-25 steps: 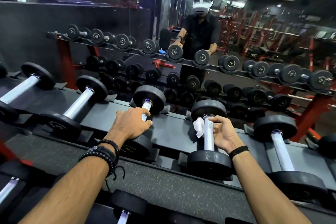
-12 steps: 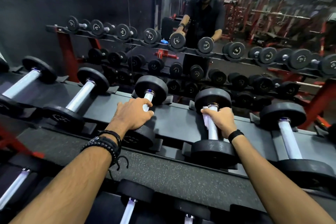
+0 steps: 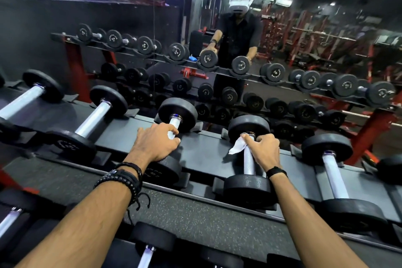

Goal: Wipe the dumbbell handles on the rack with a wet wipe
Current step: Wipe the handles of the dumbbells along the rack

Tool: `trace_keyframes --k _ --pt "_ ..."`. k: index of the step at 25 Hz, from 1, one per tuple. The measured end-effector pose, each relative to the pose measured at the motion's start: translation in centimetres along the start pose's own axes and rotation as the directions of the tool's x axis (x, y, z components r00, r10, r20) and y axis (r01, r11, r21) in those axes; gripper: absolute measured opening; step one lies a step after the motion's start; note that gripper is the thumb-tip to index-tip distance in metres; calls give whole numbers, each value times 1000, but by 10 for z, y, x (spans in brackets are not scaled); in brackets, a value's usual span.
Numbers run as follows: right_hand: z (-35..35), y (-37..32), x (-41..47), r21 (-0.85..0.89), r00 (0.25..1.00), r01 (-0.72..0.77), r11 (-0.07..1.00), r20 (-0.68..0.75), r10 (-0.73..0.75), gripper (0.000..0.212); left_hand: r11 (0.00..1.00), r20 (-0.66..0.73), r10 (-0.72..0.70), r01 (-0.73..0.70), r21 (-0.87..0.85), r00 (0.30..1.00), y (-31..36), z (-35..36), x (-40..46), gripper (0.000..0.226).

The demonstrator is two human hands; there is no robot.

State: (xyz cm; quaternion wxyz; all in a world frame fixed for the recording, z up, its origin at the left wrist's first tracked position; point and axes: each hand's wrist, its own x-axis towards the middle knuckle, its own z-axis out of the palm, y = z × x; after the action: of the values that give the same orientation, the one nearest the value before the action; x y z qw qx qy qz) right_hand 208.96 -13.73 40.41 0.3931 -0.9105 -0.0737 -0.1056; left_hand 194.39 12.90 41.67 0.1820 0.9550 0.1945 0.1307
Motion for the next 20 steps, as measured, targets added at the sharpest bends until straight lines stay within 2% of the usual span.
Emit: trace_keyframes --k 4,7,11,13,14,18,20 --pt "-1 4 2 57 1000 22 998 15 -23 60 1000 4 6 -6 8 1000 -2 3 1 33" --pt "4 13 3 117 999 -2 993 -47 7 51 1000 -7 14 -14 14 1000 -2 2 1 33" --pt "3 16 3 117 994 -34 993 -102 46 35 999 -22 24 -23 23 999 0 2 0 33" --pt "1 13 4 150 987 -21 988 -155 45 13 1000 -20 22 -22 23 1000 0 1 0 33" --pt "0 10 3 152 983 8 988 -182 20 9 1000 -19 21 -21 21 1000 0 1 0 33" --pt "0 10 2 51 972 179 983 -166 -168 26 1000 -17 19 -19 21 1000 2 0 -1 34" --pt "-1 7 1 5 969 199 980 -151 -196 25 1000 -14 19 -18 23 1000 2 0 -1 34"
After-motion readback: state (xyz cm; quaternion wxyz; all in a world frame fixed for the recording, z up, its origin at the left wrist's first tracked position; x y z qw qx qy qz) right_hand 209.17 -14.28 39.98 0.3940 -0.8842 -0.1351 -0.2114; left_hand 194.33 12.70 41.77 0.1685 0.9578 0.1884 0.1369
